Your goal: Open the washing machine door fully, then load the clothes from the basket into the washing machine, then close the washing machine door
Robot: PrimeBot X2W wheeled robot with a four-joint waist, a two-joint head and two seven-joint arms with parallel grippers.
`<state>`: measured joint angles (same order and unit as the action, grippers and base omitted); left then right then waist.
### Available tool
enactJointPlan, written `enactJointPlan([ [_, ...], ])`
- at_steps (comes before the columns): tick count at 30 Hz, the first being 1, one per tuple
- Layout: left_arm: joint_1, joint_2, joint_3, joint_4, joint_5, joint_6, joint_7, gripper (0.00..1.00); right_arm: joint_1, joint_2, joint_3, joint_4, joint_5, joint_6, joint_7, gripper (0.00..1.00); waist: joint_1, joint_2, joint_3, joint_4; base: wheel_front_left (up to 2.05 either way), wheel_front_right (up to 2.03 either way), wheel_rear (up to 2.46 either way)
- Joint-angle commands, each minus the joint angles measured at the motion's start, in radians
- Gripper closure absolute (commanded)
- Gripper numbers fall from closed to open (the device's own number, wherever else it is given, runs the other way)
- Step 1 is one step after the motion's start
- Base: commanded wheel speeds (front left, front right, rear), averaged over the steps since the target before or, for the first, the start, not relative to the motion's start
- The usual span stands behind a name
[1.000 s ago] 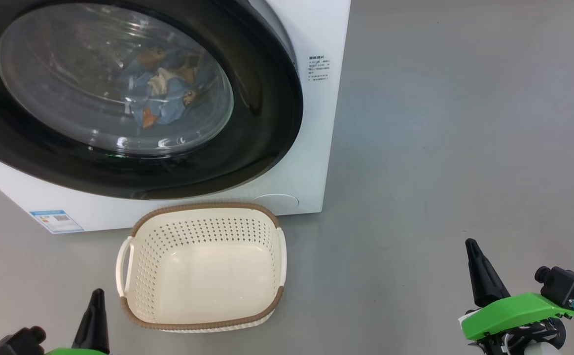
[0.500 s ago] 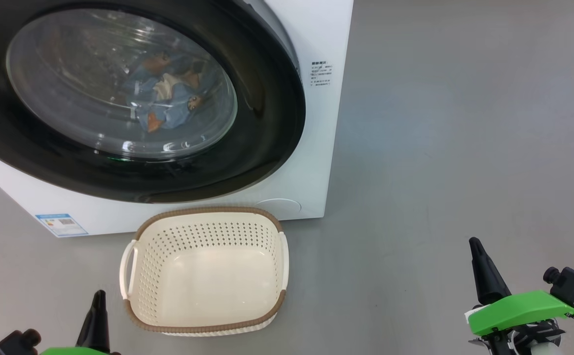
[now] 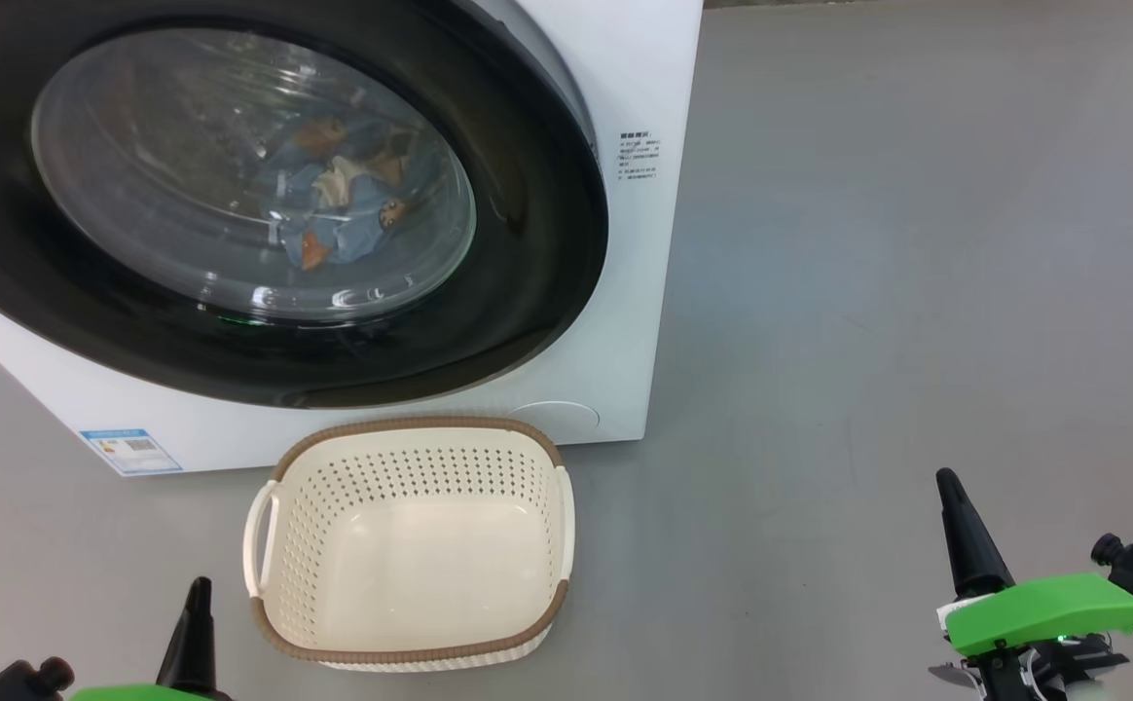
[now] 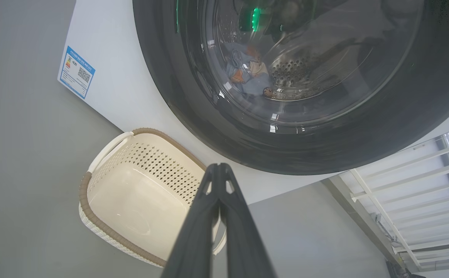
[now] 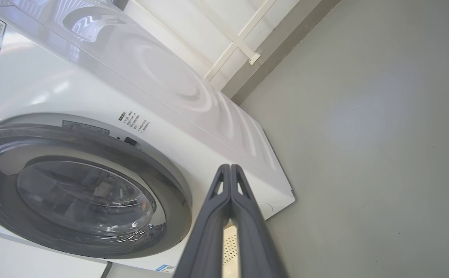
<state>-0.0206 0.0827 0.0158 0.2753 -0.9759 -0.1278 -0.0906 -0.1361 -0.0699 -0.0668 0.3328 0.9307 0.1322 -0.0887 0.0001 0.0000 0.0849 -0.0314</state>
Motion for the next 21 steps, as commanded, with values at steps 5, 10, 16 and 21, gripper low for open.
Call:
enactJointPlan([
  [5,-0.046,0.011,0.028,-0.019,-0.066,-0.002,0.016,1.0,0.006,-0.006,0.006,-0.034,0.07,-0.001,0.017,1.0,-0.0001,0.0,-0.007,0.003,0.0,0.0,0.0],
  [10,-0.049,0.009,0.031,-0.02,-0.116,-0.002,0.03,1.0,0.008,-0.005,0.003,-0.039,0.123,-0.001,0.031,1.0,-0.0001,0.0,-0.014,0.005,0.0,0.0,0.0],
  [16,-0.054,0.007,0.035,-0.02,-0.177,-0.002,0.047,1.0,0.009,-0.004,0.0,-0.044,0.187,-0.001,0.048,1.0,-0.0001,0.0,-0.022,0.008,0.0,0.0,0.0],
  [21,-0.057,0.005,0.038,-0.02,-0.216,-0.002,0.058,1.0,0.011,-0.003,-0.002,-0.047,0.23,-0.001,0.059,1.0,-0.0001,0.0,-0.027,0.01,0.0,0.0,0.0],
])
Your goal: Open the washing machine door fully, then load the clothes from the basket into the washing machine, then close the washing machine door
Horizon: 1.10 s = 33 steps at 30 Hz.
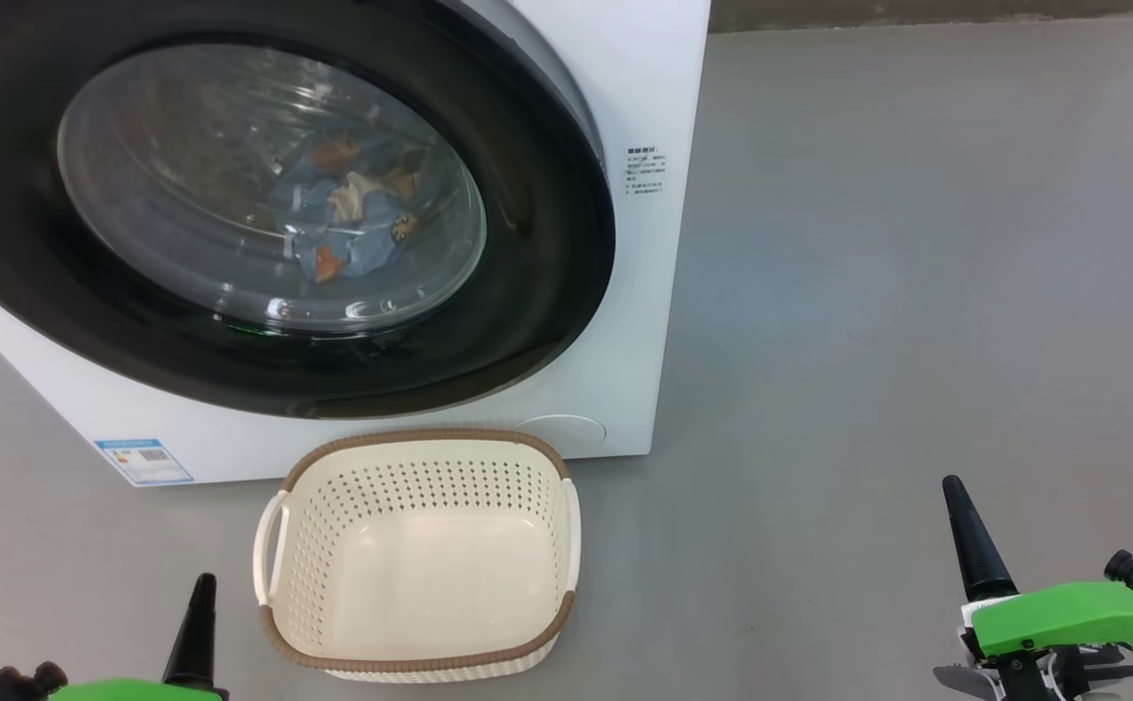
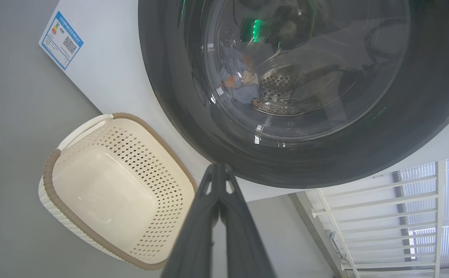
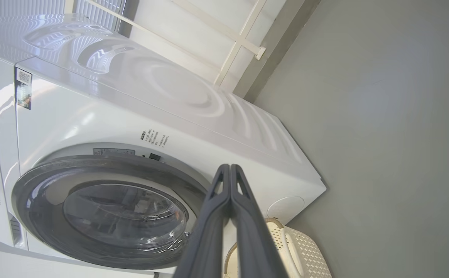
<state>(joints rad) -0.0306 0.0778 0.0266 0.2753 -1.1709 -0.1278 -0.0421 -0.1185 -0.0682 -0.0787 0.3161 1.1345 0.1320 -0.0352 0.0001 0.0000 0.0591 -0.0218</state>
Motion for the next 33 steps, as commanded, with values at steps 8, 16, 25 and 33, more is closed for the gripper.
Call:
enactJointPlan([
  [8,-0.054,0.007,0.034,-0.021,-0.102,-0.002,0.032,1.0,-0.004,-0.004,0.005,-0.037,0.111,-0.001,0.029,1.0,-0.0001,0.0,-0.012,0.004,0.0,0.0,0.0],
  [16,-0.06,0.004,0.04,-0.022,-0.182,-0.002,0.055,1.0,-0.002,-0.002,0.0,-0.044,0.196,-0.001,0.052,1.0,-0.0001,0.0,-0.022,0.008,0.0,0.0,0.0],
  [25,-0.067,-0.001,0.048,-0.023,-0.282,-0.003,0.084,1.0,0.001,0.0,-0.006,-0.053,0.302,-0.001,0.081,1.0,-0.0001,0.0,-0.035,0.013,0.0,0.0,0.0],
  [33,-0.074,-0.004,0.054,-0.024,-0.361,-0.003,0.107,1.0,0.004,0.002,-0.011,-0.059,0.386,-0.001,0.105,1.0,-0.0001,0.0,-0.045,0.017,0.0,0.0,0.0],
])
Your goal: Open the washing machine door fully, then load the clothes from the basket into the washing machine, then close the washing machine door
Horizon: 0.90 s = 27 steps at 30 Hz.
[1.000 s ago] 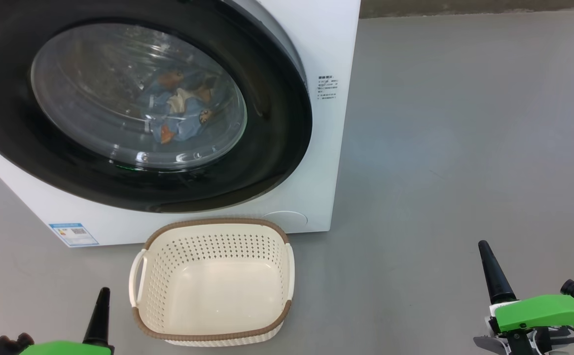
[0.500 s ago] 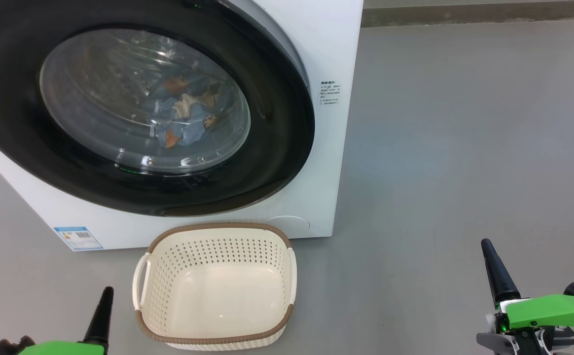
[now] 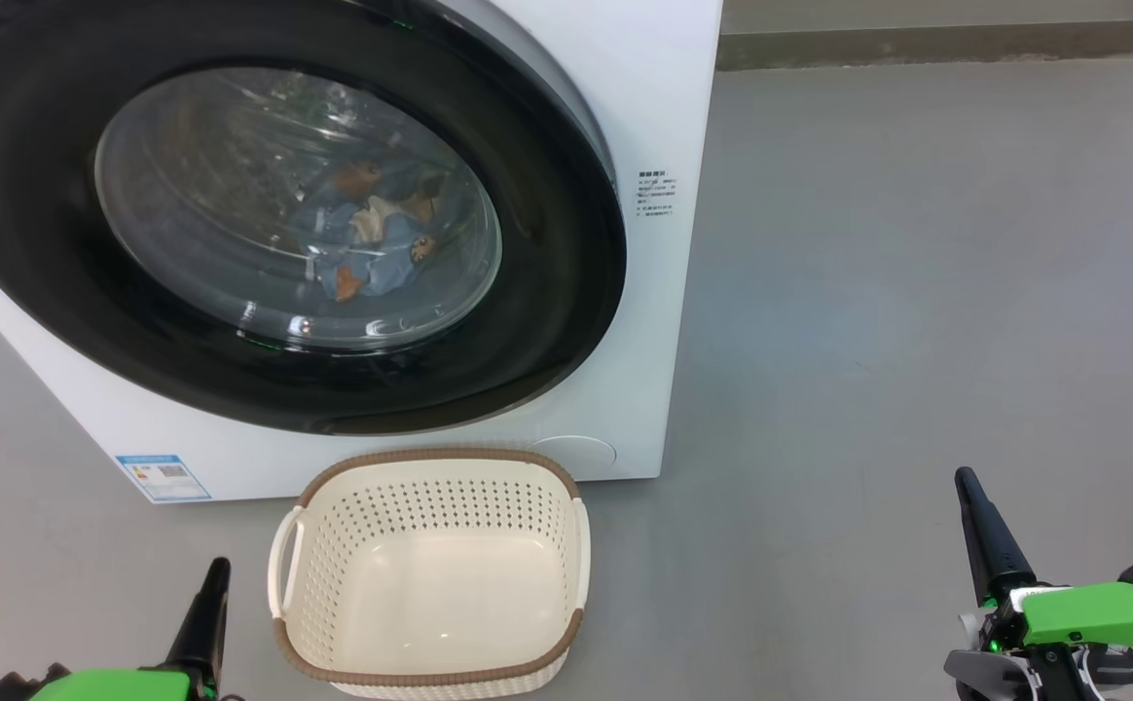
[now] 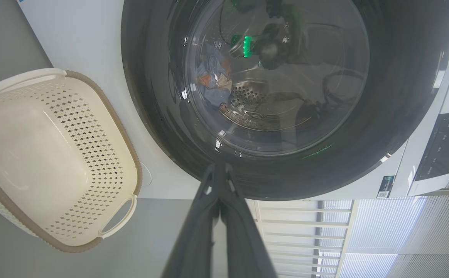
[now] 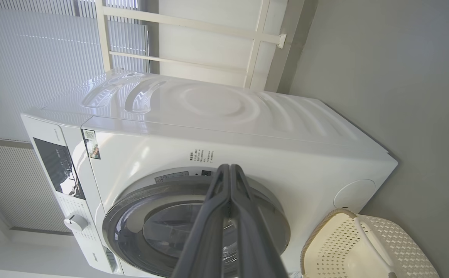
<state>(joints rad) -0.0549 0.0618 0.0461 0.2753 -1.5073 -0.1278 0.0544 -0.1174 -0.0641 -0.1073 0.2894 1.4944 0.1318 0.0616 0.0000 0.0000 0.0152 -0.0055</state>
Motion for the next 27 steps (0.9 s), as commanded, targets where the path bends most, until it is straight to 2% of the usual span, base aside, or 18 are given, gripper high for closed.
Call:
enactJointPlan([
  [1,-0.05,0.011,0.036,-0.024,-0.035,-0.003,0.014,1.0,0.003,-0.002,0.017,-0.034,0.037,-0.001,0.011,1.0,0.0,0.0,-0.003,0.001,0.0,0.0,0.0],
  [11,-0.057,0.007,0.043,-0.025,-0.122,-0.003,0.039,1.0,0.006,0.0,0.012,-0.041,0.13,-0.001,0.037,1.0,0.0,0.0,-0.014,0.005,0.0,0.0,0.0],
  [27,-0.057,0.005,0.046,-0.026,-0.12,-0.003,0.041,1.0,0.005,0.001,0.01,-0.041,0.128,-0.001,0.038,1.0,0.0,0.0,-0.014,0.005,0.0,0.0,0.0],
])
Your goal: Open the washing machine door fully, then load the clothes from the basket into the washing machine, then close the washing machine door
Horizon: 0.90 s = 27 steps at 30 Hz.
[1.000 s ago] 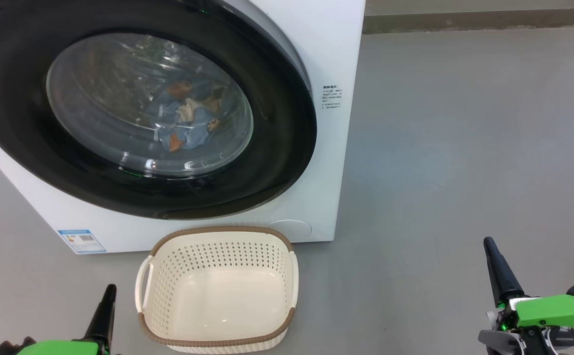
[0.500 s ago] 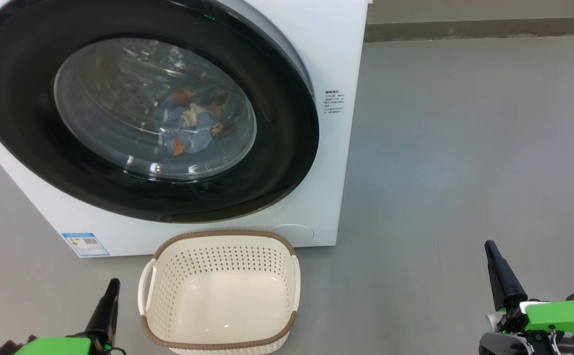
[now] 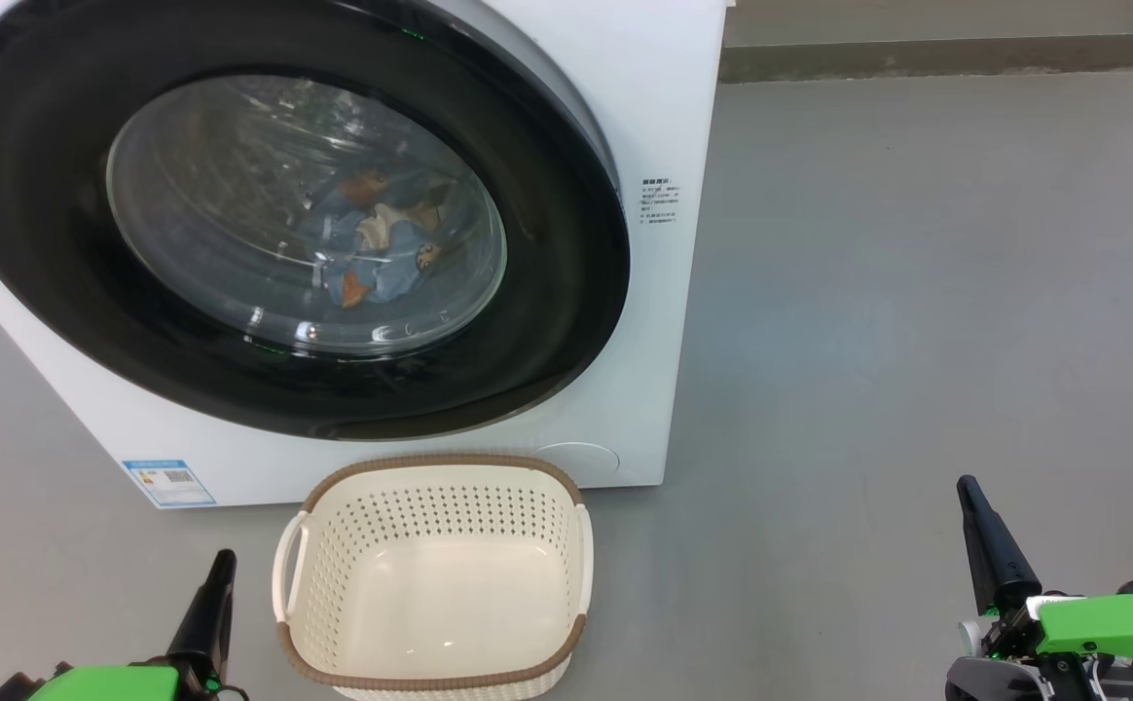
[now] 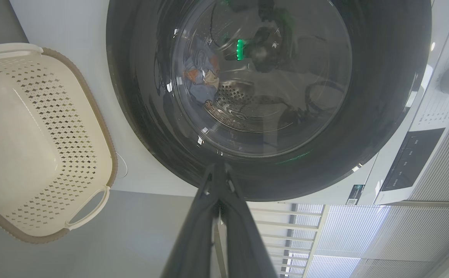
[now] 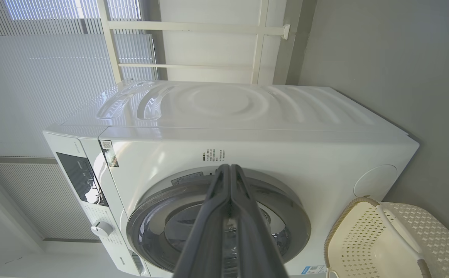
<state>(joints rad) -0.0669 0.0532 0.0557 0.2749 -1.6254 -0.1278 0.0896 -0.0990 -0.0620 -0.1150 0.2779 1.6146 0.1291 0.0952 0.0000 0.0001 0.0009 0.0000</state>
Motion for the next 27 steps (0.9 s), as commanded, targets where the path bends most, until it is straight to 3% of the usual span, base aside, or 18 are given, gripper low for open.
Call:
enactJointPlan([
  [1,-0.045,0.014,0.036,-0.025,-0.002,-0.003,0.006,1.0,-0.013,-0.001,0.017,-0.029,0.007,0.002,0.005,1.0,0.0,-0.0001,0.0,0.0,0.0,0.0,0.0],
  [27,-0.045,0.011,0.04,-0.025,0.002,-0.003,0.009,1.0,-0.013,0.002,0.014,-0.029,0.005,0.002,0.008,1.0,0.0,-0.0001,0.0,0.0,0.0,0.0,0.0],
])
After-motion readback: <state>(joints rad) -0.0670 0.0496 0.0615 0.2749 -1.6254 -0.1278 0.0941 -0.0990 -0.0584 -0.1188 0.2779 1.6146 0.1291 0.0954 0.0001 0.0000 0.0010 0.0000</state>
